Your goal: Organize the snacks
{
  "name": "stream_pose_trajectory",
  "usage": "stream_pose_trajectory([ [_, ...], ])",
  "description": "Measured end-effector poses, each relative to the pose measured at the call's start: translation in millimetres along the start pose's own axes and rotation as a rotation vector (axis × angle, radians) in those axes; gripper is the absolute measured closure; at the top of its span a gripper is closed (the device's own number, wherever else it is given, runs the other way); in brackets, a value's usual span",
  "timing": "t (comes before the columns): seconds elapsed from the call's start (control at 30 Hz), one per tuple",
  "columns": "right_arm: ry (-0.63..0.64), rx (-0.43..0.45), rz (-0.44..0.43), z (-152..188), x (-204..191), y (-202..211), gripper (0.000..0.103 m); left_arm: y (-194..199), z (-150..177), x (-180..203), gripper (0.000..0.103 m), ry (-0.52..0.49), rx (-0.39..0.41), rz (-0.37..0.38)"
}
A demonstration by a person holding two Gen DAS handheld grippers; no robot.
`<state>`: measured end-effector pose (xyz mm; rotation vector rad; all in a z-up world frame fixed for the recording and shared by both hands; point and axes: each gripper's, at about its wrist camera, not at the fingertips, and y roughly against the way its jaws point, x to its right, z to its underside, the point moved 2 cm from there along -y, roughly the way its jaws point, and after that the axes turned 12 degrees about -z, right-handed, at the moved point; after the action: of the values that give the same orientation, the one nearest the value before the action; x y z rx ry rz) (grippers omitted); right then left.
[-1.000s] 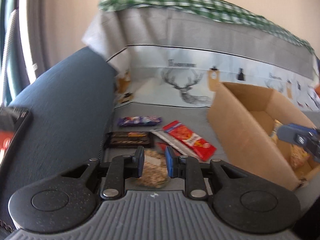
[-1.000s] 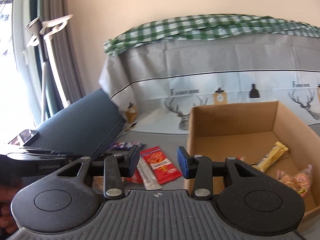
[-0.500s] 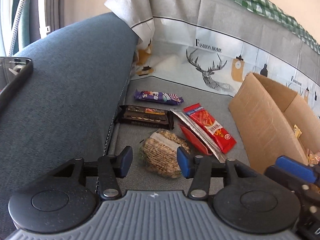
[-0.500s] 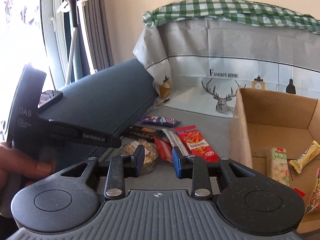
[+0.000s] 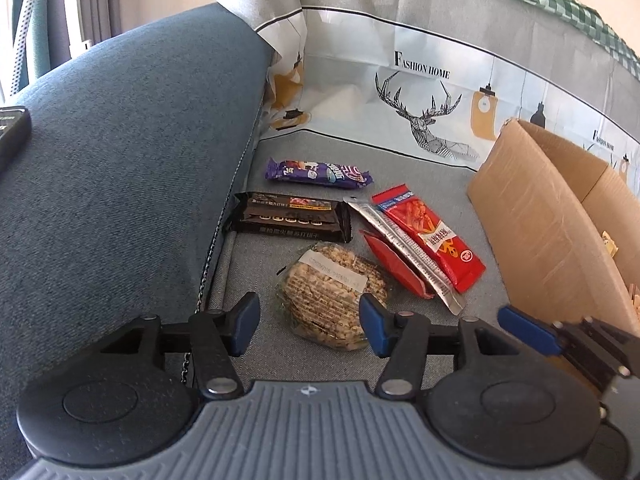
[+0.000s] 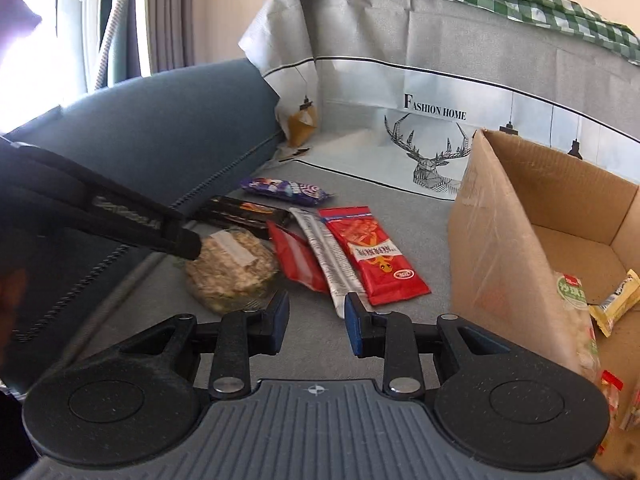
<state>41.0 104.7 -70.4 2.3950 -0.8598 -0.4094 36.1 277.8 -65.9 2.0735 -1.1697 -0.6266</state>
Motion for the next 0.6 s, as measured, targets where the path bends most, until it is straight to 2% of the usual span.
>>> stream_pose_trajectory([
  [0.17, 0.067, -0.04, 0.089, 6.2, 4.3, -30.8, 0.07, -2.5, -0.8, 2.8, 0.04, -0.014, 0.001, -0.013],
  [0.3, 0.108, -0.055, 0.14, 5.4, 7.7, -50.6, 0.07, -5.7, -1.2, 9.2, 0.032, -0.038, -0.002, -0.02],
  [0.47, 0.068, -0.089, 0.14, 6.6, 18.6, -67.2, 0.07, -12.6, -1.3, 18.2, 0.022, -0.076, -0.013, -0.034],
  [0.6, 0.053, -0.106, 0.131, 7.5, 22.3, -73.7, 0.07, -24.4, -1.2, 24.2, 0.017, -0.103, -0.053, -0.048],
])
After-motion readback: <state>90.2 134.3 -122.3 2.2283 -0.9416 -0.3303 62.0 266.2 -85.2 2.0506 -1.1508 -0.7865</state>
